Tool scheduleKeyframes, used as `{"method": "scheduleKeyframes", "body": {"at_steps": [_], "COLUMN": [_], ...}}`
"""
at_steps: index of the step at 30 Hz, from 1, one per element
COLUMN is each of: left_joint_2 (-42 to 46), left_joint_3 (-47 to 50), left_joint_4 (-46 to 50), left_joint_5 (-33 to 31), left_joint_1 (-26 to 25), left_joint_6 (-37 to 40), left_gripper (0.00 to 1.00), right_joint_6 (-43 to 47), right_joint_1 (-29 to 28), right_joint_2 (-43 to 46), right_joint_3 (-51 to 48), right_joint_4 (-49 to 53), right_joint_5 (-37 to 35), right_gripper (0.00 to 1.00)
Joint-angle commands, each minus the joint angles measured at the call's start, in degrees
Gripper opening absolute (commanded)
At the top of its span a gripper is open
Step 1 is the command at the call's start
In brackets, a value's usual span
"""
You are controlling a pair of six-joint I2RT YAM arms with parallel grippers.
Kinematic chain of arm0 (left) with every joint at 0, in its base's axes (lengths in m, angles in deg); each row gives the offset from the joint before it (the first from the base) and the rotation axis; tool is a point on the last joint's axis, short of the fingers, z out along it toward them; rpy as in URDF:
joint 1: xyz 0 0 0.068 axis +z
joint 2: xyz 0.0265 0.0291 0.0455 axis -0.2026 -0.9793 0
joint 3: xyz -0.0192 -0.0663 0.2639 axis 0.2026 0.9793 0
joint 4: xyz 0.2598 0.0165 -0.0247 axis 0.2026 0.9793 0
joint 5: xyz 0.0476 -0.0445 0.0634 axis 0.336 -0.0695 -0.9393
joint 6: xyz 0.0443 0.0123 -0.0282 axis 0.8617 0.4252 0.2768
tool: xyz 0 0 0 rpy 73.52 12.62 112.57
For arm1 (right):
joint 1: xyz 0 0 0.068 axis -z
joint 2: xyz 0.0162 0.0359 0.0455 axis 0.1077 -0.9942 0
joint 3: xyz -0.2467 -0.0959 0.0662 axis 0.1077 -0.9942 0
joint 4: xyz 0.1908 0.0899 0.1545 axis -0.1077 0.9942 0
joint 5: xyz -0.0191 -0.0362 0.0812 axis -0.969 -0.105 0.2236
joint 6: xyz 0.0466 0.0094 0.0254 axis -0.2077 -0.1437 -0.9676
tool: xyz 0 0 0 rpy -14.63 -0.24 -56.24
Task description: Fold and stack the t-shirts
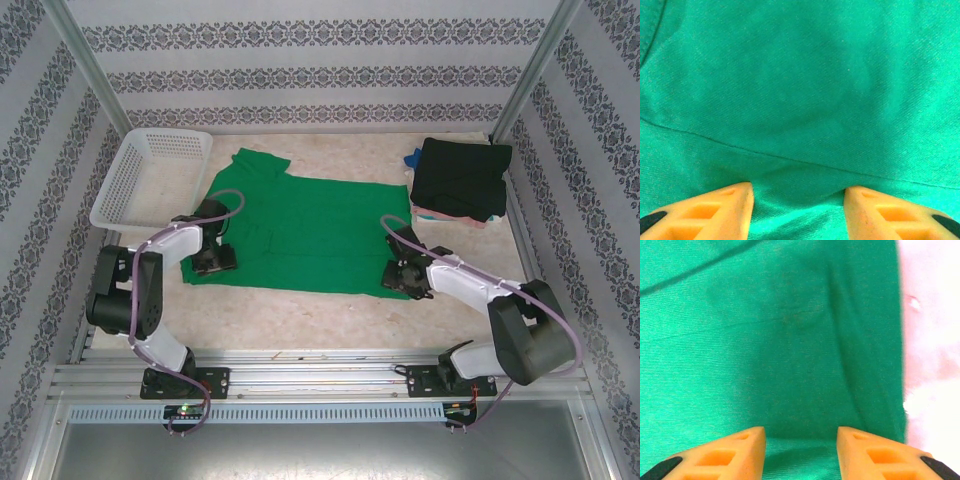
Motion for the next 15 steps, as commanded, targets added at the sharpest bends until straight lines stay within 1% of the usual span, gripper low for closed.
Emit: {"method": "scheduleKeyframes", "body": {"at_steps": [1,4,7,10,12,15], "left_joint_2": [2.0,2.3,2.8,3.1,3.1,3.5], "left_joint_3": [2.4,2.7,3.3,3.9,4.1,4.7], "left_joint_4": [-0.4,0.1,-0.6,-1.2,-1.2,-1.5], "left_joint_5": [1.1,2.0,3.6,4.9,5.4,6.1], "left_joint_1": [1.6,2.2,2.6,2.6,2.6,2.7], "left_joint_6": [0.0,0.4,0.7,1.1,1.2,1.1], "left_gripper": [0.52,0.51,0.51,0.51,0.51,0.51], "right_joint_6": [-3.0,-3.9,-3.7,-3.2,-2.7,-0.9], "right_joint_1": [-0.4,-0.2,0.6,-1.9,-4.3,-4.5], "right_joint_2": [1.2,3.5,7.9,11.6,11.4,6.5], "right_joint_3": [-0.3,-2.0,-3.2,-1.1,0.9,4.1], "right_joint_4": [5.1,7.0,8.1,8.3,7.3,6.3], "right_joint_5": [-3.1,-4.1,-4.8,-5.9,-6.7,-6.9], "right_gripper": [0.43,0.41,0.37,0.35,0.36,0.37]}}
